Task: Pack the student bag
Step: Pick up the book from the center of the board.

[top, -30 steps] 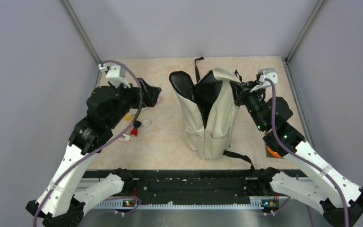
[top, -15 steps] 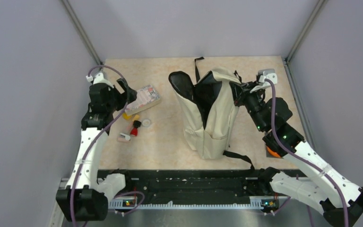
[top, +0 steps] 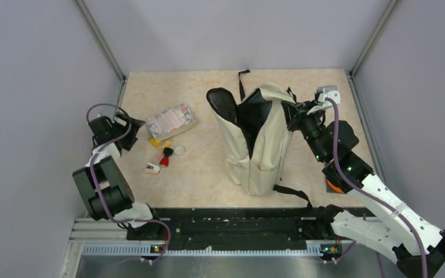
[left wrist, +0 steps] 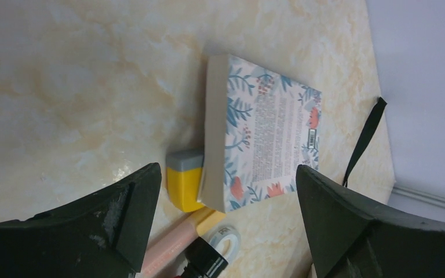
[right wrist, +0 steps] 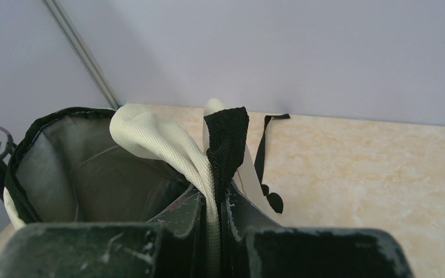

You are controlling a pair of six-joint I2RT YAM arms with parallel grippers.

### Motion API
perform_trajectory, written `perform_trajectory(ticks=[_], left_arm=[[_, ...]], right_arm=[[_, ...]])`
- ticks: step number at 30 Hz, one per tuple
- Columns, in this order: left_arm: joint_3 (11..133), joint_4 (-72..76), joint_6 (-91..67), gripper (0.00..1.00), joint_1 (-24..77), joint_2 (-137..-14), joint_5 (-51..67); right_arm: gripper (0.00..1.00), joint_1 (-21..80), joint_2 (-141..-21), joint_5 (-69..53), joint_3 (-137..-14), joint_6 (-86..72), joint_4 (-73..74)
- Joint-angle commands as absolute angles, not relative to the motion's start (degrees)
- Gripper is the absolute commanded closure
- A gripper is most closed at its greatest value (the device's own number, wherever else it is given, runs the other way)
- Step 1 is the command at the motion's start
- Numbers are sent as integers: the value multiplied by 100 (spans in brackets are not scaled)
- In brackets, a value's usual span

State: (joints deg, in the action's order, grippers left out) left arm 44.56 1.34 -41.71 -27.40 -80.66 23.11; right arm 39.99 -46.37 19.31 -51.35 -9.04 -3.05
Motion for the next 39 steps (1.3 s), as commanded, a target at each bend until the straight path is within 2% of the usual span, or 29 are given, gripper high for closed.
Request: perform_trajectory(ticks=[1, 18, 31, 34, 39], left_arm=[[4831, 752, -4260, 10, -2911, -8929, 3159], [5266, 1516, -4364, 17, -2728, -10608, 3540], [5602, 1766, -4726, 25, -2327, -11197, 3791], [5578, 1766, -4809, 32, -2311, -11243, 3774], [5511, 1825, -4842, 61, -2312, -11221, 3767]], right_arm=[[100, 4008, -4529, 1968, -5137, -917, -536], [100, 4008, -4626, 1912, -5175, -900, -537], [100, 4008, -4591, 1938, -5260, -898, -439], [100, 4010, -4591, 1916, -5285, -913, -433], [100, 4008, -4576, 1925, -5326, -891, -391]])
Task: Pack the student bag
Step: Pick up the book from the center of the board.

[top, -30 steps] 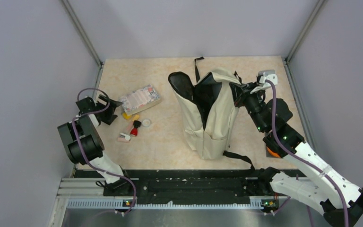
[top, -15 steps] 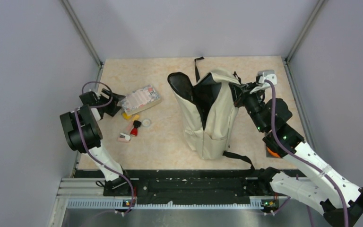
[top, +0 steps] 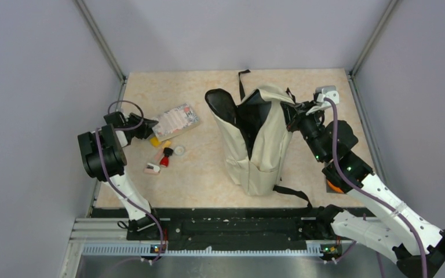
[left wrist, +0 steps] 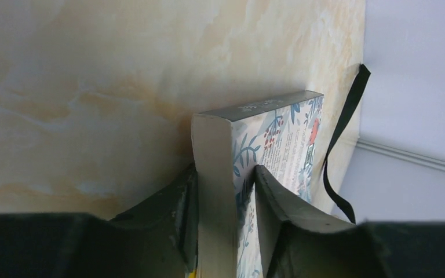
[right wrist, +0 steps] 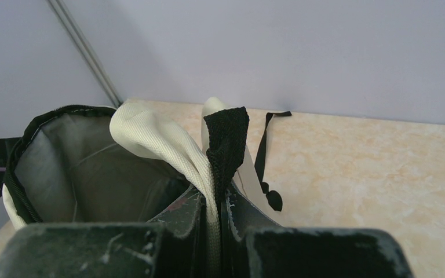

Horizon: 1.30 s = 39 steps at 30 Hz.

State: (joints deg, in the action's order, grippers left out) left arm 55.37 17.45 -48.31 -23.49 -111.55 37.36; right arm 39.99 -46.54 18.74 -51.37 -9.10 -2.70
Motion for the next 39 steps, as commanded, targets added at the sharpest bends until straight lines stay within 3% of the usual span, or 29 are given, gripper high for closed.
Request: perform_trajectory(ticks=[1, 6, 15, 20, 29, 34, 39], left_arm=[[5471, 1902, -4859, 68, -2312, -11179, 3789], [5176, 2509, -5102, 100, -2312, -10802, 4013], [4748, 3530, -5530, 100, -2303, -9170, 4450], [4849, 2577, -4950, 100, -2163, -7751, 4157], [5591, 380, -3789, 100, -737, -5125, 2139], [6214, 215, -3820, 100, -64, -4670, 1754], [7021, 379, -3921, 100, 553, -5025, 1792]], right_arm=[[100, 4009, -4568, 1935, -5324, -888, -383], [100, 4009, -4528, 1947, -5360, -864, -322], [100, 4008, -4491, 1981, -5401, -787, -290], [100, 4009, -4485, 2008, -5380, -766, -305], [100, 4009, -4490, 2048, -5379, -719, -343], [100, 4009, -4543, 2045, -5357, -718, -410], [100, 4009, -4600, 2005, -5413, -743, -383]])
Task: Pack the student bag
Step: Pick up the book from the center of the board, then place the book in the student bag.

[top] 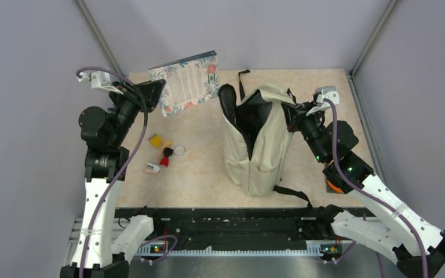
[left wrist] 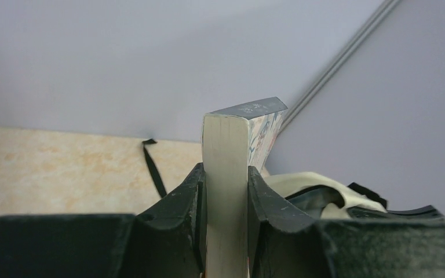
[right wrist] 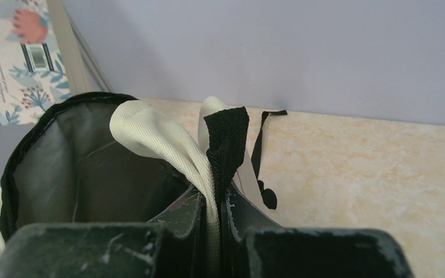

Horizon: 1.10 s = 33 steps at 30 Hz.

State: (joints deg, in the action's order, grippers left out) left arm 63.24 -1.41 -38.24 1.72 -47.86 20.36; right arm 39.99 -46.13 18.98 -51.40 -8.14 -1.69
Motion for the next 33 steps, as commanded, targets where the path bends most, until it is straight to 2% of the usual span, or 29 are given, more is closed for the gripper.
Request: perform_trajectory(ticks=[1, 8, 16, 21, 25, 33], left_arm=[[7138, 423, -3928, 100, 699, -5113, 1774], [7626, 671, -3728, 100, 2001, -5570, 1250], [7291, 390, -3506, 100, 3367, -5503, 79], [6549, -337, -3845, 100, 3611, -5152, -834], [5945, -664, -4125, 100, 3622, -4799, -1128], [5889, -1406, -4157, 100, 3636, -4599, -1394]], right_arm=[[100, 4004, -4598, 2004, -5416, -750, -372], [100, 4008, -4660, 2075, -5456, -761, -369], [100, 4009, -4749, 2184, -5502, -716, -369], [100, 4008, -4755, 2330, -5489, -679, -425], [100, 4008, -4794, 2454, -5529, -642, -470], [100, 4012, -4891, 2513, -5683, -594, -475]])
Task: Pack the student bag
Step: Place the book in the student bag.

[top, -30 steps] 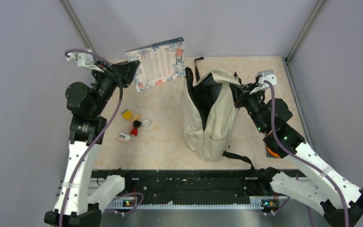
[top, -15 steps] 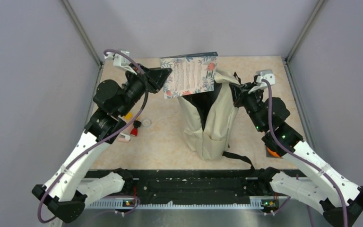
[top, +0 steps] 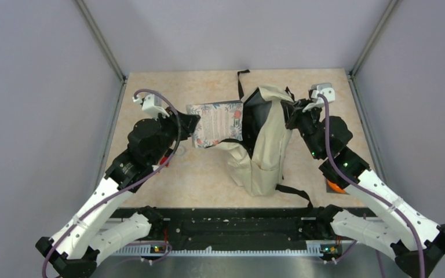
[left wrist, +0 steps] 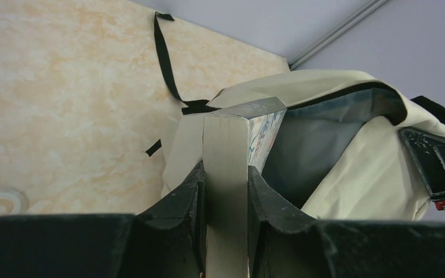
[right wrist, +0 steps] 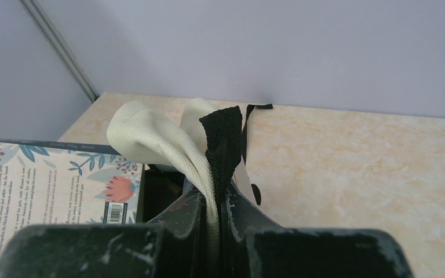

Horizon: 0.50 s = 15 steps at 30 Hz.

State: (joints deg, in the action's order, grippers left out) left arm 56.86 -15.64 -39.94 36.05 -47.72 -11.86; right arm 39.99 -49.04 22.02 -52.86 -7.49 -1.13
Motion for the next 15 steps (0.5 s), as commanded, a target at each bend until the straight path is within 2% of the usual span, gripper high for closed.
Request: perform_trajectory(ticks=[1, 15], left_arm=[[5948, -1457, -4152, 100, 3631, -4652, -1337], [6614, -1600, -4185, 100, 3972, -5718, -564]], right_arm=[[100, 4009, -4900, 2518, -5684, -594, -475], [100, 4192, -5269, 2893, -5871, -893, -1080]])
